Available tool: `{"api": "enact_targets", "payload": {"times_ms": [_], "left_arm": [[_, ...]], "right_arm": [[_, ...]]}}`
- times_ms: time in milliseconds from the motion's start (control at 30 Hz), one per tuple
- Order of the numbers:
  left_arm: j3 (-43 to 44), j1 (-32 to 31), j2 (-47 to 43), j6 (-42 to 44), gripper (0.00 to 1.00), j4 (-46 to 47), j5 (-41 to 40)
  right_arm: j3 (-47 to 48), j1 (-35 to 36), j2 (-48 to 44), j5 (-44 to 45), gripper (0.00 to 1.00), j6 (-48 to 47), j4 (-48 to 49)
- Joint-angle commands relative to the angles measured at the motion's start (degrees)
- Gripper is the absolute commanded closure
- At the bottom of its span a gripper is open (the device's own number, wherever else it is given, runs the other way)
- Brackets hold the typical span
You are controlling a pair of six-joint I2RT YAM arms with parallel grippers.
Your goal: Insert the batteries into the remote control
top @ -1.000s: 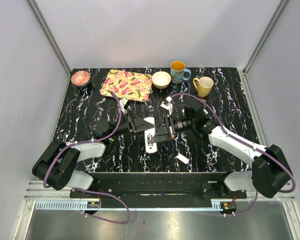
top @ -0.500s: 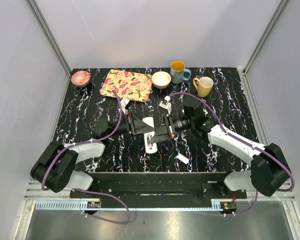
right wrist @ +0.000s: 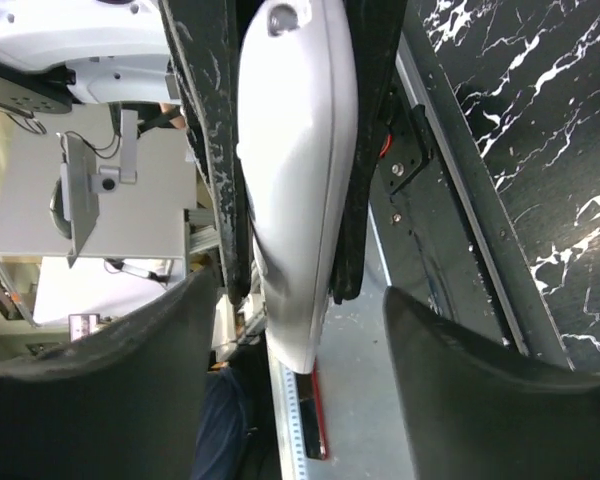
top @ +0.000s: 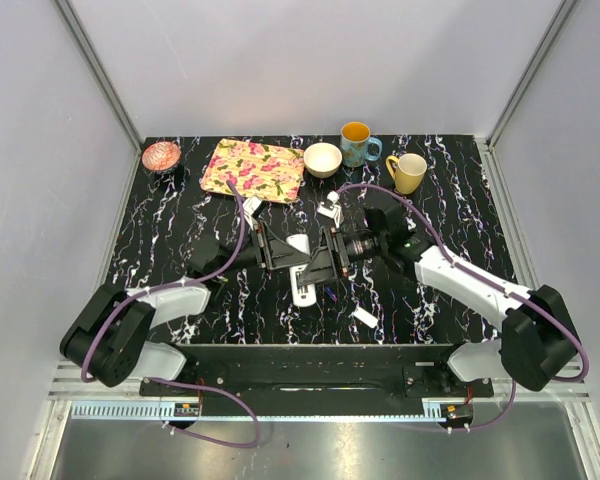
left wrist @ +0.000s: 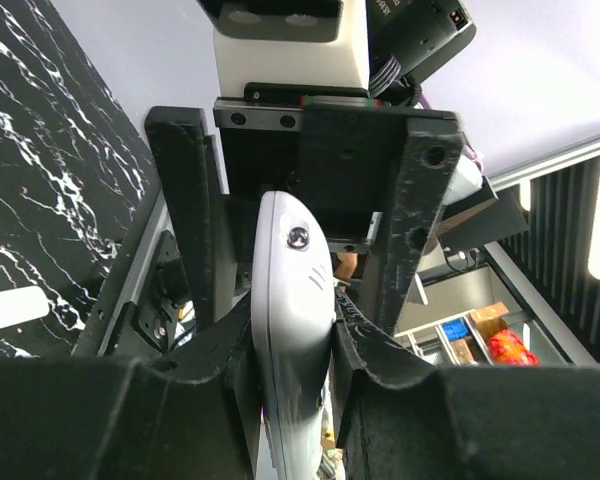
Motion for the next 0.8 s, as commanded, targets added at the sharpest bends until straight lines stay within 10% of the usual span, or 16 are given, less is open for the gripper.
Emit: {"api": "enact_targets", "payload": {"times_ms": [0,367,767], "left_arm": [[0.01,-0.01,-5.96,7.90,1.00,-6.49,-5.90],[-1.91,3.58,-14.84,16.79,1.00,-27.25,-17.52],[-13.43,9.48,-12.73,3.08,1.00,-8.00,-14.88]], "right_arm": [[3.99,0.29,-1.69,2.89,0.10,-3.08,-5.25],[6.28,-2.34,-12.14,20.88,0.00,-11.06,-20.89],[-0.66,-1.55,-9.87,52.18,0.19,-19.86,-28.19]]}}
